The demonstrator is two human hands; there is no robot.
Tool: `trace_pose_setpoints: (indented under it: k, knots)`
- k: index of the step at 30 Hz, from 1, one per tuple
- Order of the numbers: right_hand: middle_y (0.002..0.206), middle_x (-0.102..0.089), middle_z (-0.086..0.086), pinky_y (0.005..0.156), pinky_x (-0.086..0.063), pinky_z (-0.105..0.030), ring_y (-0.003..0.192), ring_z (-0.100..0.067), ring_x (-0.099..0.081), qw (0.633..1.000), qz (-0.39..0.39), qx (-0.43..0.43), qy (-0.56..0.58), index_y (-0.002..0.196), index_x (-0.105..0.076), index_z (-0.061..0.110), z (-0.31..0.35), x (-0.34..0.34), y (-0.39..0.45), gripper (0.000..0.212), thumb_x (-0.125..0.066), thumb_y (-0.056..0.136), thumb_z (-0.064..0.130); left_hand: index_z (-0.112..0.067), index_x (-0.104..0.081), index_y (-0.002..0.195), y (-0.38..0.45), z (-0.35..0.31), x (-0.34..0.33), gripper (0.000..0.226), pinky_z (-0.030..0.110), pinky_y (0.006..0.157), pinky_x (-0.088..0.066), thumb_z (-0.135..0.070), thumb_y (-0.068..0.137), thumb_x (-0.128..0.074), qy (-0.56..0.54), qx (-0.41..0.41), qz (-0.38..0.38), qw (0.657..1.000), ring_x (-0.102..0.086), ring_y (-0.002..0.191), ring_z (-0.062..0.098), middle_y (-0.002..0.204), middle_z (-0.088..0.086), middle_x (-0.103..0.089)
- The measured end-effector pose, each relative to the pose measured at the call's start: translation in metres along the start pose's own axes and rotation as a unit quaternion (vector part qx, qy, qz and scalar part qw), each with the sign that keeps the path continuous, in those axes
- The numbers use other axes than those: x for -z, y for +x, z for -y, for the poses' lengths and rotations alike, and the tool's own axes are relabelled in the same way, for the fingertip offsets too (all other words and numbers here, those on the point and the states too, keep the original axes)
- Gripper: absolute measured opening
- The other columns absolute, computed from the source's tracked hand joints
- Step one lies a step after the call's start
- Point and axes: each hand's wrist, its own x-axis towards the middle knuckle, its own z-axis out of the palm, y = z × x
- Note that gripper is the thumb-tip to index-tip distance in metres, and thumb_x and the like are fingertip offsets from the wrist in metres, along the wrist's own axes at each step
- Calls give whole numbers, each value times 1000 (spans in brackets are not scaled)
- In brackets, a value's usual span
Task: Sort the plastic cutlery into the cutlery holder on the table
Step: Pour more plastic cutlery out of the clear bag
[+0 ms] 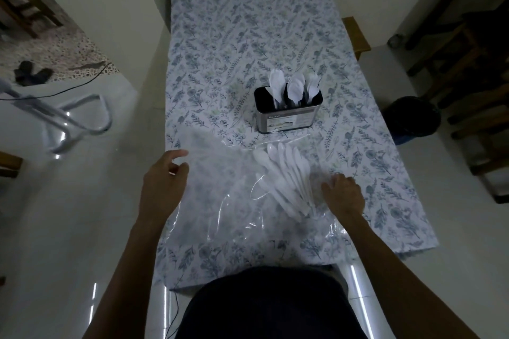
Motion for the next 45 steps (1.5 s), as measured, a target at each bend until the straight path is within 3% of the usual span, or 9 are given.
trace_pose_setpoints:
  k: [6,11,15,18,22,27,36,42,45]
  knots:
    - [88,-60,1,68,-43,-31,80,-19,-53,999,-7,-14,52,98,-65,24,9,14,8,12,-59,92,32,-28,-71,110,-2,4,-2,16,35,74,-55,-33,103,-58,-2,-9,-31,999,-71,71,19,77,-4,-69]
    - [87,-70,2,73,-48,-29,78,-17,-61,984,-5,32,173,91,-70,19,5,27,11,8,-71,89,27,-24,-73,102,-2,10,1,20,38,77,-57,-35,103,-57,19,3,-71,997,-70,73,20,73,-7,-68]
    - [82,-71,-2,71,-51,-32,78,-19,-63,877,84,-36,472,90,-73,11,0,47,7,8,-78,84,14,-19,-74,104,-3,14,3,22,30,75,-45,-32,103,-56,32,31,-83,996,-67,77,20,74,-5,-67]
    - [89,-70,-8,75,-51,-32,81,-20,-63,831,106,-63,543,95,-71,12,-11,59,7,12,-77,85,11,-17,-75,106,-3,20,8,22,31,77,-45,-28,103,-56,42,49,-88,994,-66,83,22,83,2,-70]
    - [97,-74,-4,88,-51,-37,93,-23,-65,805,118,-83,576,100,-70,13,-27,68,10,10,-72,90,14,-22,-75,105,2,34,10,20,33,79,-46,-30,100,-57,58,71,-80,993,-69,91,29,90,8,-75]
    - [100,-74,-6,101,-49,-46,95,-24,-66,811,118,-94,565,104,-71,10,-33,68,10,15,-71,91,16,-23,-75,102,5,29,7,20,32,78,-44,-28,100,-55,68,73,-70,993,-68,90,29,88,7,-75]
    - [108,-74,-12,94,-52,-42,96,-25,-66,832,101,-89,539,102,-72,12,-32,70,7,13,-72,90,17,-20,-75,104,9,22,9,24,33,79,-46,-33,101,-55,77,51,-87,992,-66,88,27,88,6,-74]
    - [103,-75,-11,87,-53,-39,94,-25,-68,858,104,-45,501,97,-76,13,-24,70,1,11,-74,88,17,-18,-62,129,6,39,-8,37,54,100,-44,-38,99,-60,167,104,-88,976,-60,114,43,127,19,-59]
    - [100,-75,-9,82,-54,-35,88,-20,-69,871,110,-6,479,94,-77,16,-14,69,-6,9,-75,88,21,-17,-62,126,-11,21,-33,34,54,98,-47,-37,98,-63,181,39,-58,981,-62,108,38,125,17,-58]
